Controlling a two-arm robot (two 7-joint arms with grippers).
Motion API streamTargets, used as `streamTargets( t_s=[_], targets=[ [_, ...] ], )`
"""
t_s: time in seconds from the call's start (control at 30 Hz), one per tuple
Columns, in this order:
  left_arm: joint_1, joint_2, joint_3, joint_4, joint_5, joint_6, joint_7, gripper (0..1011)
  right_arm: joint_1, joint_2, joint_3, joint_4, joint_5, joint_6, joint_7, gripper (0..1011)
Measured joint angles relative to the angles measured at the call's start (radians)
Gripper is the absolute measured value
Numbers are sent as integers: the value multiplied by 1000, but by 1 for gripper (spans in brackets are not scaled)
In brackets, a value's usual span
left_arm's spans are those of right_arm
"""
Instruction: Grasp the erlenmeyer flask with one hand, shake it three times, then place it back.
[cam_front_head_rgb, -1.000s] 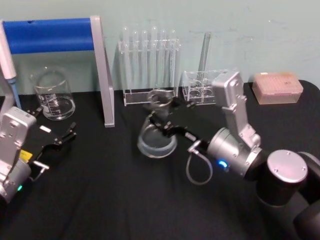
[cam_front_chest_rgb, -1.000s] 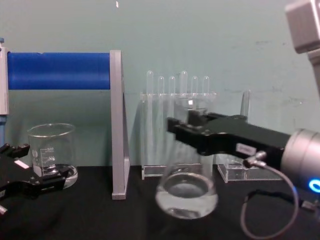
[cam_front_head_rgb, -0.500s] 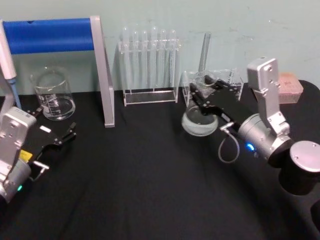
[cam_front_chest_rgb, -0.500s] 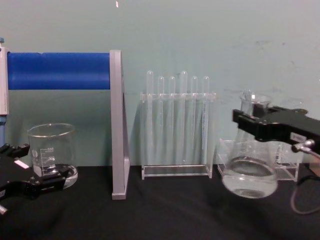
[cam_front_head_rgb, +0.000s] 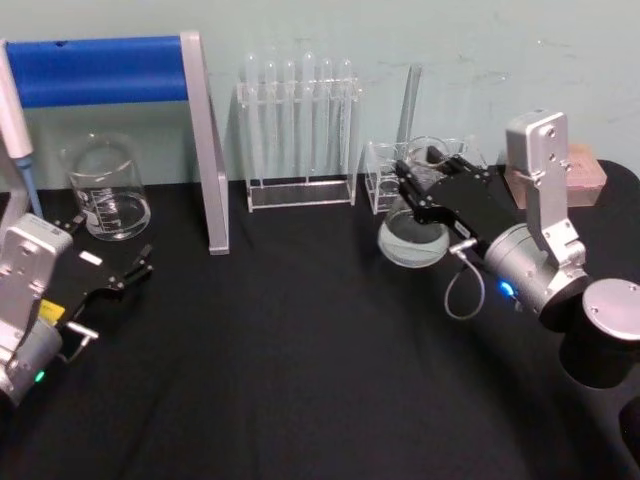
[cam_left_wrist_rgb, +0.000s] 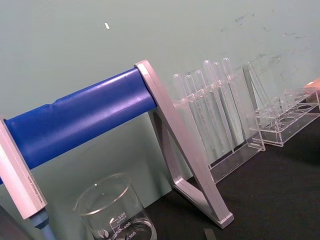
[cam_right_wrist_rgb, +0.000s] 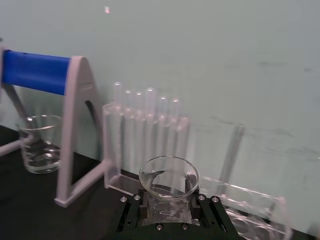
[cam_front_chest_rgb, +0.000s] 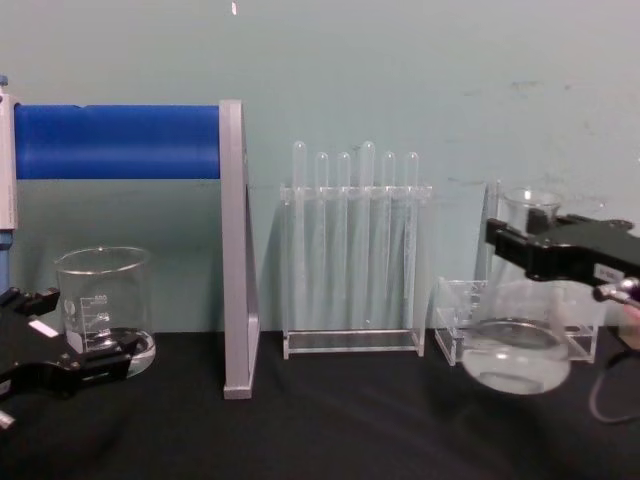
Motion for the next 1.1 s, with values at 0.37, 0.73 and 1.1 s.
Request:
streamTargets(
  t_s=[0.37, 0.73, 1.1],
  targets=[
    [0, 0, 0, 0, 0, 0, 0, 1001, -17, -38, -55, -36, 14, 13, 97, 453],
    [0, 0, 0, 0, 0, 0, 0, 1001, -34, -31, -156, -86, 48, 22, 202, 456],
    [0, 0, 0, 0, 0, 0, 0, 1001, -40, -4, -220, -122, 83, 24, 259, 456]
  ],
)
